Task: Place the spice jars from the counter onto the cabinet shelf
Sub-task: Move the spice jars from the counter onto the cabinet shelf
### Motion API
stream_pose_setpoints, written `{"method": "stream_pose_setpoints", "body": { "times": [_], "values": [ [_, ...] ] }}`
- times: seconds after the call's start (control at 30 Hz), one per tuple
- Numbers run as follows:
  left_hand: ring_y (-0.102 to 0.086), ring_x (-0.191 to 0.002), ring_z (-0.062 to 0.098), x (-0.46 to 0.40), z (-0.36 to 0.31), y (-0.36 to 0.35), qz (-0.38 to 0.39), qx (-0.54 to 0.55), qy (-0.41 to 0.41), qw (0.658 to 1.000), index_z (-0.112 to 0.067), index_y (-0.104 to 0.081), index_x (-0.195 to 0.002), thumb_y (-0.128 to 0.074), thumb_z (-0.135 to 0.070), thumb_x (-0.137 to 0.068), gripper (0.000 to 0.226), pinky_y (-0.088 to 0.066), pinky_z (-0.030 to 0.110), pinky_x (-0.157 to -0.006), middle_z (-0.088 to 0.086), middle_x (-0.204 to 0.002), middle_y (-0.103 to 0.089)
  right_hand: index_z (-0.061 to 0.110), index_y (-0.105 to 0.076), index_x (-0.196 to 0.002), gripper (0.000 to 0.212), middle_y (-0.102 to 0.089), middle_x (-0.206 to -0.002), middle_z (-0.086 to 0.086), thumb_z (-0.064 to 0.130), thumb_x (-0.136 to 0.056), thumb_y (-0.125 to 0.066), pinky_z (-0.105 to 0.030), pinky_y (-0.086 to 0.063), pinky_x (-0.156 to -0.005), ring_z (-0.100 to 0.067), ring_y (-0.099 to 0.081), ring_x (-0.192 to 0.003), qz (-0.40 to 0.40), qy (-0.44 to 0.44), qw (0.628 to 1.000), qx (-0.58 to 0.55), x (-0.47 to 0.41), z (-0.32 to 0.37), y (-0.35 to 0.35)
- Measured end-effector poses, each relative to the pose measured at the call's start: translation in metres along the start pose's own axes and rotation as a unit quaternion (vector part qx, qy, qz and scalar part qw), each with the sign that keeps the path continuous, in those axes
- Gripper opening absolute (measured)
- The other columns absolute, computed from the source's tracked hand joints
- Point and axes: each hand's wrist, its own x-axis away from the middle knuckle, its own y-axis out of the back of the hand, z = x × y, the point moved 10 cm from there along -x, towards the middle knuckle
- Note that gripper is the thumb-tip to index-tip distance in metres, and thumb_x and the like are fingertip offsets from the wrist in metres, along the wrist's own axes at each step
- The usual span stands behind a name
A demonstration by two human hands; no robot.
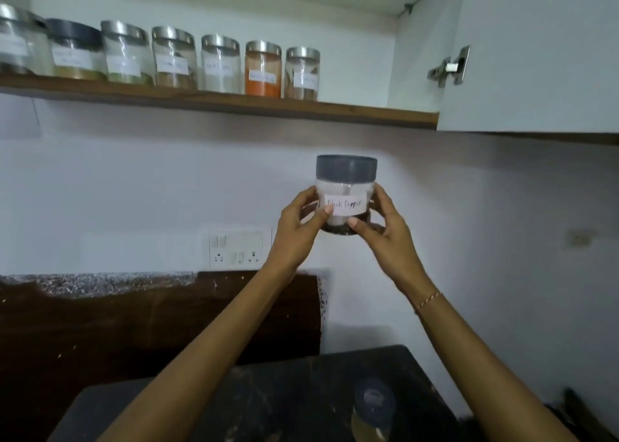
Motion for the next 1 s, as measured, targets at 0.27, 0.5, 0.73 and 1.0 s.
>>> {"method": "stream_pose_setpoints", "body": {
  "times": [0.27,0.5,0.73,1.0],
  "values": [
    [-0.057,-0.116,0.019,-0.13,-0.096,-0.016,-0.022,-0.004,-0.135,0.991,-0.001,-0.049,-0.129,-0.052,-0.014,-0.094,0.037,-0.051,0.028,-0.096,0.012,-0.126,-0.06,0.017,-0.038,-0.139,0.057,-0.052,-0.131,-0.005,0.017,-0.087,-0.061,-0.011,-0.047,-0.088,-0.011,-0.049,-0.116,-0.062,0.137,0.988,0.018,-0.133,0.077,0.044],
    [-0.055,-0.119,0.027,-0.228,-0.083,-0.02,-0.059,-0.018,-0.083,0.995,-0.002,-0.05,-0.131,-0.055,-0.016,-0.093,0.041,-0.045,0.042,-0.103,0.017,-0.128,-0.057,0.014,-0.041,-0.136,0.052,-0.053,-0.133,-0.008,0.019,-0.088,-0.06,-0.039,-0.044,-0.103,-0.02,-0.05,-0.122,-0.027,0.098,0.993,0.064,-0.235,0.06,0.046],
    [-0.055,-0.101,0.02,-0.308,-0.08,-0.028,0.005,-0.185,0.022,0.982,0.002,-0.051,-0.127,-0.043,0.001,-0.093,0.036,-0.046,0.027,-0.084,0.016,-0.123,-0.054,0.015,-0.03,-0.14,0.062,-0.049,-0.137,-0.013,0.007,-0.086,-0.06,-0.043,-0.044,-0.102,-0.027,-0.049,-0.123,0.038,0.034,0.997,0.056,-0.309,0.034,0.043],
    [-0.04,-0.067,0.012,-0.31,-0.028,-0.023,0.058,-0.108,0.175,0.977,-0.012,-0.039,-0.109,-0.04,0.004,-0.089,0.026,-0.048,0.026,-0.069,0.002,-0.076,-0.038,0.009,-0.043,-0.127,0.047,-0.055,-0.125,-0.018,-0.006,-0.084,-0.057,-0.022,-0.051,-0.076,-0.015,-0.057,-0.089,0.131,-0.031,0.985,0.109,-0.336,0.002,0.012]
  ]
}}
